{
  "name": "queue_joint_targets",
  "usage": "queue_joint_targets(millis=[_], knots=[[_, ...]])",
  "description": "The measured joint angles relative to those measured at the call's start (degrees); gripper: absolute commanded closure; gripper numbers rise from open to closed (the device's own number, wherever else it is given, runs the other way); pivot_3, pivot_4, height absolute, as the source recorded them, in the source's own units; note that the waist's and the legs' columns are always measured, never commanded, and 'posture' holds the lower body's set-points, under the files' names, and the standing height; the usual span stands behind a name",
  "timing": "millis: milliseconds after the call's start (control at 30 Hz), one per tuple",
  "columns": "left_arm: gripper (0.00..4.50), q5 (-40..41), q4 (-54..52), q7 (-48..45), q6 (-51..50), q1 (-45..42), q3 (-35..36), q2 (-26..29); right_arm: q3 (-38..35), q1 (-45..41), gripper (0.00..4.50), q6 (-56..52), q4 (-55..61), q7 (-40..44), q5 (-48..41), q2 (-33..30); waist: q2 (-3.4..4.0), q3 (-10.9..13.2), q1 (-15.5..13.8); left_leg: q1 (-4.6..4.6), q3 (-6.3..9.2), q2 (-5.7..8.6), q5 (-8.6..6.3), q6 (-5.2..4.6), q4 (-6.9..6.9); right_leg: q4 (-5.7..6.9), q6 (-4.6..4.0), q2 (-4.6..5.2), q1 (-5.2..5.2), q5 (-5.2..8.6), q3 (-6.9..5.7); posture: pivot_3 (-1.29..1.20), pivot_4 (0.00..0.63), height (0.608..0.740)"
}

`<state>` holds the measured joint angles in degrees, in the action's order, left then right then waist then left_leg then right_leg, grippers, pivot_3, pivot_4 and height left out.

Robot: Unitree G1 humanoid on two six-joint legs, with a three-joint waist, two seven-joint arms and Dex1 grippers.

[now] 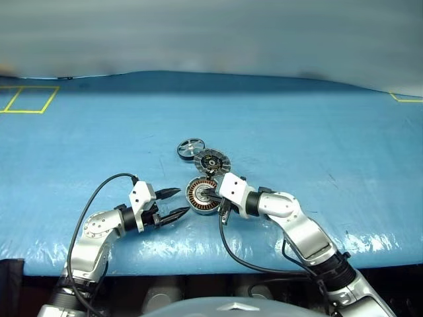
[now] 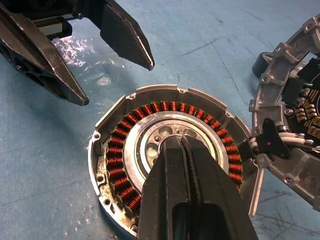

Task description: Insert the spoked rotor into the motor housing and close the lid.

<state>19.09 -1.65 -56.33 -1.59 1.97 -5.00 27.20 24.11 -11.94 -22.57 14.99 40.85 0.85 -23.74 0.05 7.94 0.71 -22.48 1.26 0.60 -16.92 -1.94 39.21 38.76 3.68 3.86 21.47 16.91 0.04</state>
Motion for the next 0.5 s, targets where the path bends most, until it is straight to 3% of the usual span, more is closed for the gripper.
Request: queue_joint_targets(millis=[500], knots=[[1.36,-0.06,-0.78,0.08,-0.23,0.64,0.00,0.02,1.27,0.44,4.46,2.00,-0.45,0.95,0.31,0.22,0.00,0.00,0.00,0.01,0.01,0.00,0.00,0.00,0.00,0.00,0.00,0.12,0.00,0.00,0.00,0.00,0.150,0.740]])
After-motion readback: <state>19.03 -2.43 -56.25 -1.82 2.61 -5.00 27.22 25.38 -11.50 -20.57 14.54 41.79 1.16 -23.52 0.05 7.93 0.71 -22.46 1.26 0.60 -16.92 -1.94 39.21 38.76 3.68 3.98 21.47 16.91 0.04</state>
